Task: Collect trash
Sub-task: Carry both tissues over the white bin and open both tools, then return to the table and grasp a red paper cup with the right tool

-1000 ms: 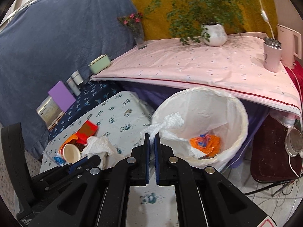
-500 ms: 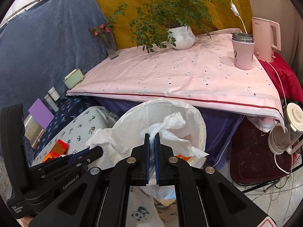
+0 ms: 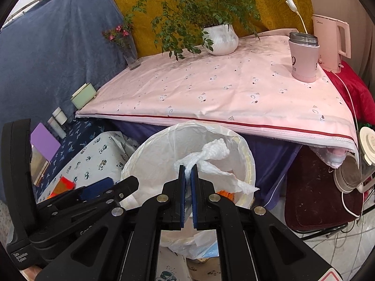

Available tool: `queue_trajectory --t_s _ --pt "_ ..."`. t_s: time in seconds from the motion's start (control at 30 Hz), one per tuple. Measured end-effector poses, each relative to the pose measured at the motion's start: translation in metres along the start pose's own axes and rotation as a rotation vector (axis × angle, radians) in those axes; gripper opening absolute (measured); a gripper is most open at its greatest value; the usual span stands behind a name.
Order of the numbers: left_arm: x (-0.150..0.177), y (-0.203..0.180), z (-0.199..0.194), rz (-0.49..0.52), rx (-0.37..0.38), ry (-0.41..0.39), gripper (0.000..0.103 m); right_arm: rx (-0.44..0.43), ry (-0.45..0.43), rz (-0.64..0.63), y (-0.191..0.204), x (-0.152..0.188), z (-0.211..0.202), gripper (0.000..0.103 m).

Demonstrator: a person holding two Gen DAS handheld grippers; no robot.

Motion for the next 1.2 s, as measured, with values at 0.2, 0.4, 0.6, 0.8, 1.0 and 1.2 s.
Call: queue_trajectory --t_s 0.2,0.4,0.6,0.8,1.0,1.2 --pt "0.002 0.014 -0.009 -0.02 -0.019 -0.014 0.054 -0.004 0.005 -0.019 0.011 -0.001 0.006 0.005" --pt "0.004 0.029 -0.024 -0.054 -0.051 -0.049 0.067 -0.007 -0.024 -0.038 0.026 -0.006 0.002 0.021" --pt "0.009 0.047 -0.049 -0.096 -0.087 -0.091 0.072 -0.02 -0.05 -0.066 0.046 -0.009 -0.013 0.032" --pt "0.021 0.072 -0.081 -0.15 -0.121 -0.125 0.073 -0.057 -0.061 -0.101 0.073 -0.001 -0.033 0.04" --pt "0.042 0.112 -0.123 -0.214 -0.208 -0.162 0.073 -0.1 -0.045 -0.151 0.108 0.02 -0.05 0.041" --pt "0.072 0.158 -0.166 -0.277 -0.311 -0.176 0.073 -0.156 -0.013 -0.203 0.147 0.05 -0.063 0.041"
Point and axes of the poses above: each gripper's, at about its wrist camera, not at the fingertips, and z roughly the way its jaws point, y to its left, x to its underside, the point moved 10 cm from there along z, roughly the way its jaws point, and after that the axes turned 12 degrees about x, right-handed, at the moved point
